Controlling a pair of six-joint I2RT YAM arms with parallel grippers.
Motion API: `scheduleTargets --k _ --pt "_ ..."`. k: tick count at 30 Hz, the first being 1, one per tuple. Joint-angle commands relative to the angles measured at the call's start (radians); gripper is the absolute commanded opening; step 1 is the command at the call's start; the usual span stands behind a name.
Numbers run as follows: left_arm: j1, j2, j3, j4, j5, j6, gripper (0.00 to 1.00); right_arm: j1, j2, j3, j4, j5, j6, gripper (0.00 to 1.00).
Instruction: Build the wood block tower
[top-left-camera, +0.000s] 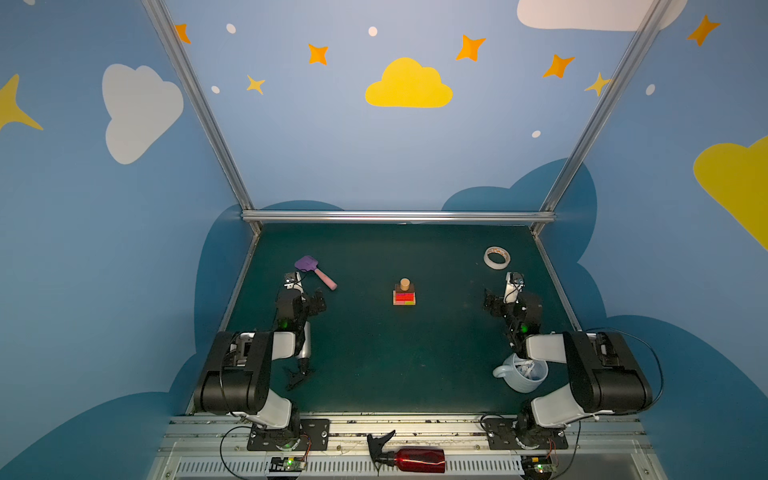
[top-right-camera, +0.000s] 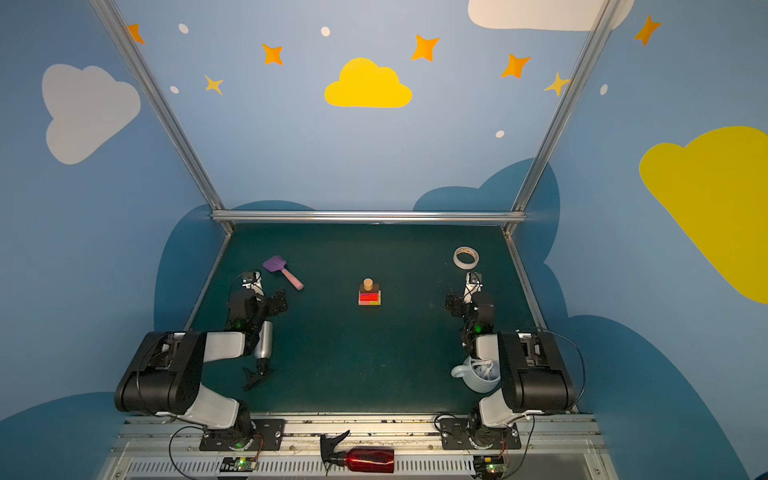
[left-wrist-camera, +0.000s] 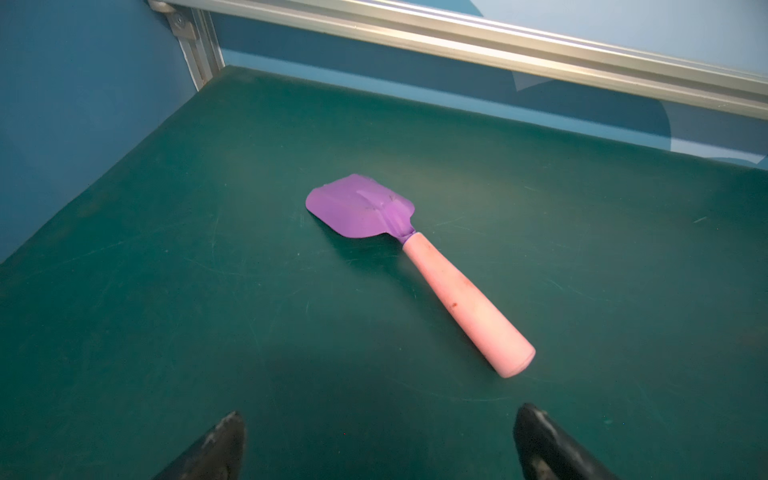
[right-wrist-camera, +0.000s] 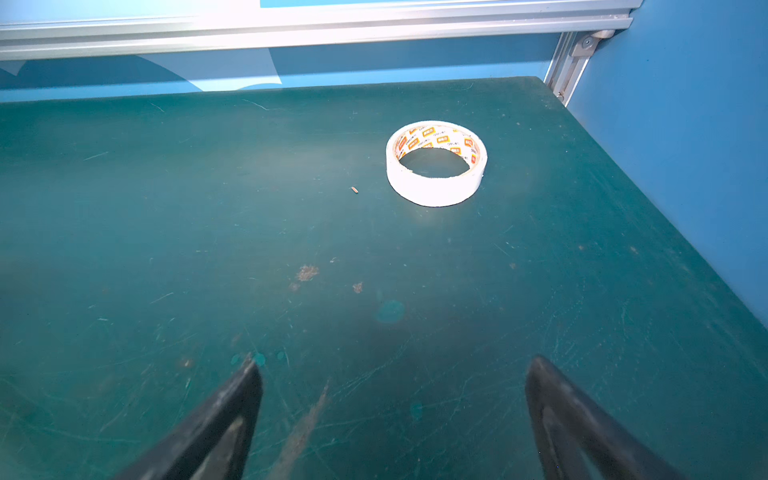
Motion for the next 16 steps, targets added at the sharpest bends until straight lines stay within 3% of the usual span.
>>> scheduleTargets --k 1,16 --pt "0.005 0.002 0.012 0.004 -0.005 0.0 1.0 -0.001 -0.004 0.015 -0.013 0.009 0.001 0.96" --pt "0.005 0.001 0.01 0.004 -0.005 0.0 1.0 0.002 -0.001 0.021 -0.022 0.013 -0.003 0.97"
